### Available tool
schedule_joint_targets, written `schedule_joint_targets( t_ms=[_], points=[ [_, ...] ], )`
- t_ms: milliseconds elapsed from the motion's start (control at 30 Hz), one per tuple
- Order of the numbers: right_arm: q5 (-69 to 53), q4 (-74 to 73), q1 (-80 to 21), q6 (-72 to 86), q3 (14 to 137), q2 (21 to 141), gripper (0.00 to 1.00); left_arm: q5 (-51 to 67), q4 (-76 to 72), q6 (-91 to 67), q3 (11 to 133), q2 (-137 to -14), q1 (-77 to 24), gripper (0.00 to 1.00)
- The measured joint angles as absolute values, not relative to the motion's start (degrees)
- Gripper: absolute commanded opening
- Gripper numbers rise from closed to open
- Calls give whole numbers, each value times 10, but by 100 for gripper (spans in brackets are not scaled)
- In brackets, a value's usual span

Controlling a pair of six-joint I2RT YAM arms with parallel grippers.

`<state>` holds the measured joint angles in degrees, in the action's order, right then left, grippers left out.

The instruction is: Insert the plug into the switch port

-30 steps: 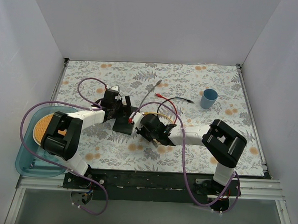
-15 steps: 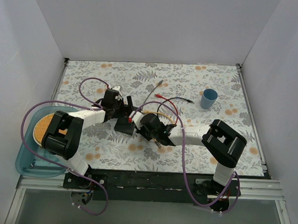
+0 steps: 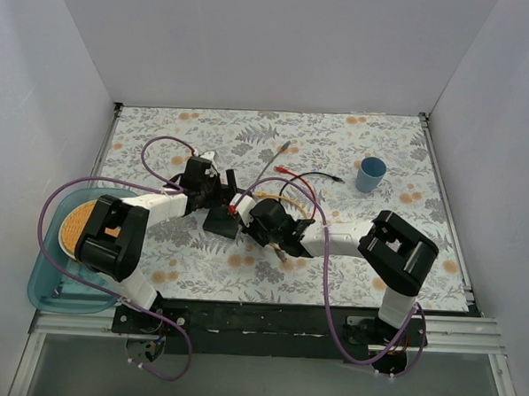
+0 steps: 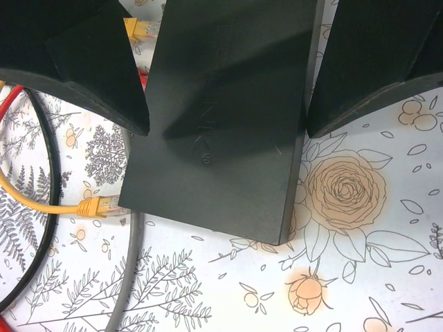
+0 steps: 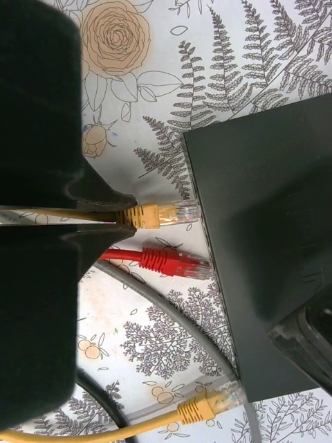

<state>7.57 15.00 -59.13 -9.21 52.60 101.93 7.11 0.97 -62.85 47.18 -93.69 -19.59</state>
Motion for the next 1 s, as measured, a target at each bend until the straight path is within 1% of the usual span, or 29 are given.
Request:
schedule_joint_targets(
  t_ms=[667,1000],
  points=[
    [51,168,-590,-89,507,1019,1,77,3,-632,476,-943,-196,98],
    [47,171,-590,-87,507,1020,1,6,26,-685,477,-935,-200,98]
  ],
)
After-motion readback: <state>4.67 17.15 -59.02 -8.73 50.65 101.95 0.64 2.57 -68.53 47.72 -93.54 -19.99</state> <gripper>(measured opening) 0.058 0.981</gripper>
